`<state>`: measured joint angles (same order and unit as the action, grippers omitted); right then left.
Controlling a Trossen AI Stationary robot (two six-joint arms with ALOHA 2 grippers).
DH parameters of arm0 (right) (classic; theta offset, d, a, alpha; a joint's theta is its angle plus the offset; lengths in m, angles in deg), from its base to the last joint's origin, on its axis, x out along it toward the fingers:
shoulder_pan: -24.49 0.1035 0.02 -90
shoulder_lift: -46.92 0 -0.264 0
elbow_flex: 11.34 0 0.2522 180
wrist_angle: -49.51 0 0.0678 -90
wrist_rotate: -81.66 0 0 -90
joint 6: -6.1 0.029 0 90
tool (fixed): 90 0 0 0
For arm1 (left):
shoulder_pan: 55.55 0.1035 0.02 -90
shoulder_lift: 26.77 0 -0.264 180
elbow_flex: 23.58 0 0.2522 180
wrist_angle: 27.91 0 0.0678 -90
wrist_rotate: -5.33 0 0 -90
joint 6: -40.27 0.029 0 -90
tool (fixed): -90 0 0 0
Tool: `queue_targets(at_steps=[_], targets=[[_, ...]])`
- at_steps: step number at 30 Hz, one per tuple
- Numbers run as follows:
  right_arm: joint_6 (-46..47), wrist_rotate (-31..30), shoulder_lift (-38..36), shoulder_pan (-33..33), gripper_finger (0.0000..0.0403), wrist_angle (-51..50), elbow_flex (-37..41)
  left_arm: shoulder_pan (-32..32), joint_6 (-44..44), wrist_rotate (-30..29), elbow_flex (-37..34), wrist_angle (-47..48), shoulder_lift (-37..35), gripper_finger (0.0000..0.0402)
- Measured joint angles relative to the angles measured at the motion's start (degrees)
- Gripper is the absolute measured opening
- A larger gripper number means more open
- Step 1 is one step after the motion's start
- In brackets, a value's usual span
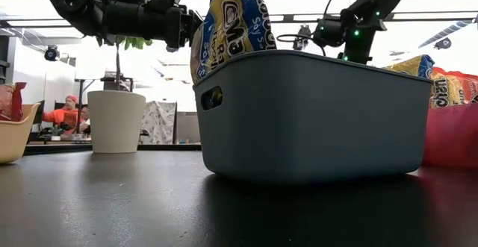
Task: Sort Maruchan noodles
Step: Put the top orange noodle pack into the red bin
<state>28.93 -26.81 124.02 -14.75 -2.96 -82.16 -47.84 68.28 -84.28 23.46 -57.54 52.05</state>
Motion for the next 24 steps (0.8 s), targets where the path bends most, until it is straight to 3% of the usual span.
queue_targets(at_steps=[6, 12, 18, 24], targets=[[-5.08, 9.82, 0.0, -6.89, 0.0231, 7.99, 0.26, 0.0, -3.43, 0.02, -0.07, 0.88, 0.0, 0.004], [-5.95, 18.04, 0.0, -15.24, 0.0308, 13.39, 3.54, 0.0, -6.88, 0.04, -0.09, 1.02, 0.07, 0.004], [-4.13, 24.7, 1.28, -19.93, 0.0349, 19.97, 9.5, 0.0, -7.77, 0.04, -0.15, 1.04, 0.52, 0.004], [-3.1, 25.04, 5.75, -20.04, 0.0353, 25.59, 11.79, 0.0, -8.02, 0.04, -0.15, 0.72, 0.52, 0.004]])
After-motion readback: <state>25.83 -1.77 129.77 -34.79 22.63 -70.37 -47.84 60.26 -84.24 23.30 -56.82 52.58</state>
